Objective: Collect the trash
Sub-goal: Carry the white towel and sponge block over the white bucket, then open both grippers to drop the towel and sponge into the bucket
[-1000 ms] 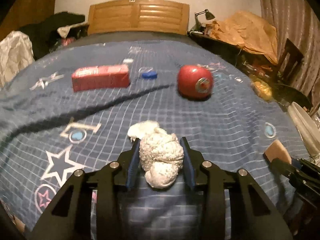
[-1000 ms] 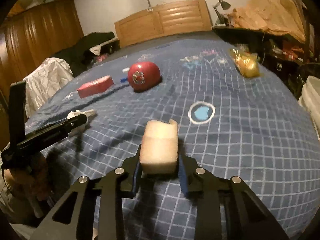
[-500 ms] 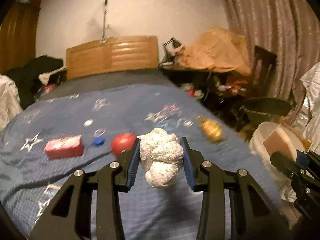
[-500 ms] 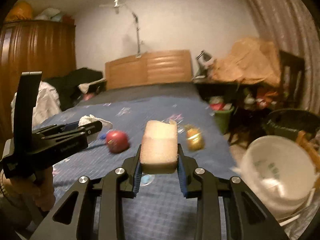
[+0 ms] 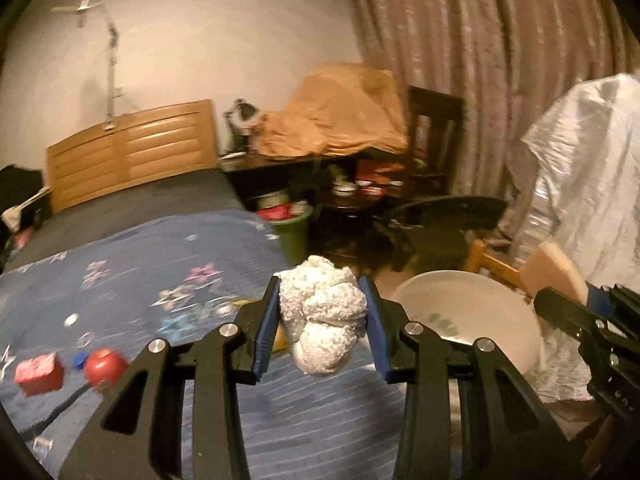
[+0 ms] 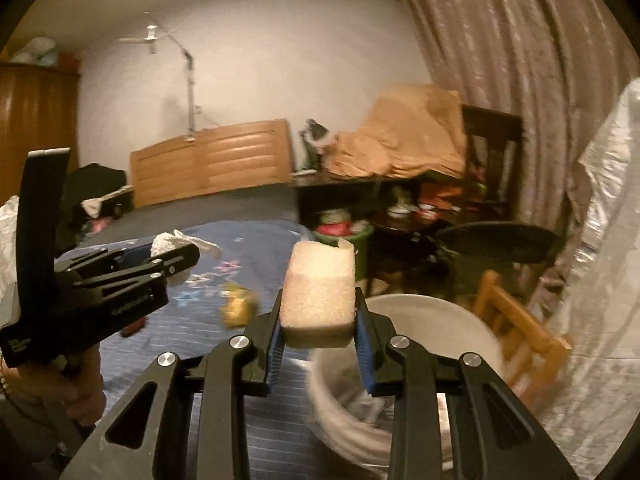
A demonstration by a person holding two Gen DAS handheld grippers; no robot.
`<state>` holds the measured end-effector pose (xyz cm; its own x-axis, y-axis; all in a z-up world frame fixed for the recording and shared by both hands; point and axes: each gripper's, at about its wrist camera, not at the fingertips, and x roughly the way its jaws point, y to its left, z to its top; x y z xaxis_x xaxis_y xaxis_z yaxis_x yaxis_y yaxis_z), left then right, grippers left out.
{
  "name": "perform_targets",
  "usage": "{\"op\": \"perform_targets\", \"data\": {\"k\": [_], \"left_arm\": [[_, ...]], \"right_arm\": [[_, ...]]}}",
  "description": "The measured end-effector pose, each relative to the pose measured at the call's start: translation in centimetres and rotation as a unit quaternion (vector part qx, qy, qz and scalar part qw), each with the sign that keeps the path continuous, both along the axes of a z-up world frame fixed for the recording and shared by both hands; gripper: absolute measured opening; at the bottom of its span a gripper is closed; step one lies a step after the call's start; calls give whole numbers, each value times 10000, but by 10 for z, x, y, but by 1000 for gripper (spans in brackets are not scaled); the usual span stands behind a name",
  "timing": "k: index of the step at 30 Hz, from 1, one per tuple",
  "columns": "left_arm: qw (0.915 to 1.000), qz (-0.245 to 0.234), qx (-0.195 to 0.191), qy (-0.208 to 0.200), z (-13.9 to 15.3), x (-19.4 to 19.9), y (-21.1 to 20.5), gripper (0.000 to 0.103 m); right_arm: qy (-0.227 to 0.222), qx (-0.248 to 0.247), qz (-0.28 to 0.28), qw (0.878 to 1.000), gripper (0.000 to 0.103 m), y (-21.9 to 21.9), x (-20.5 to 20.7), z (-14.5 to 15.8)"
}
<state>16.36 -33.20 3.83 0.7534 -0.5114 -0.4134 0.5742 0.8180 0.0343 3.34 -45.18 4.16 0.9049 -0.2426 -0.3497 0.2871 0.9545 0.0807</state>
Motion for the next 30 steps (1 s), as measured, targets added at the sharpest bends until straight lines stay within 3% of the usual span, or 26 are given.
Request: {"op": "perform_targets", "data": {"k": [9, 13, 20, 29, 30], "left_arm": [[9949, -936, 327, 173, -12, 10, -91, 38], [9857, -1553, 476, 454, -23, 19, -117, 38], [9686, -2129, 821, 990, -52, 36, -138, 38], [9609, -2313, 951, 1187, -70, 42, -153, 38], [9600, -2339, 949, 1212, -71, 43, -155, 40]], "right_arm": [[525, 385, -608, 9960, 32, -115, -10, -2], [692, 643, -624, 9936, 32, -144, 0, -8], [930, 925, -510, 9900, 32, -160, 9, -29], [1045, 1099, -295, 9880, 32, -156, 32, -46], [1062, 1120, -249, 9877, 39, -158, 36, -48]]}}
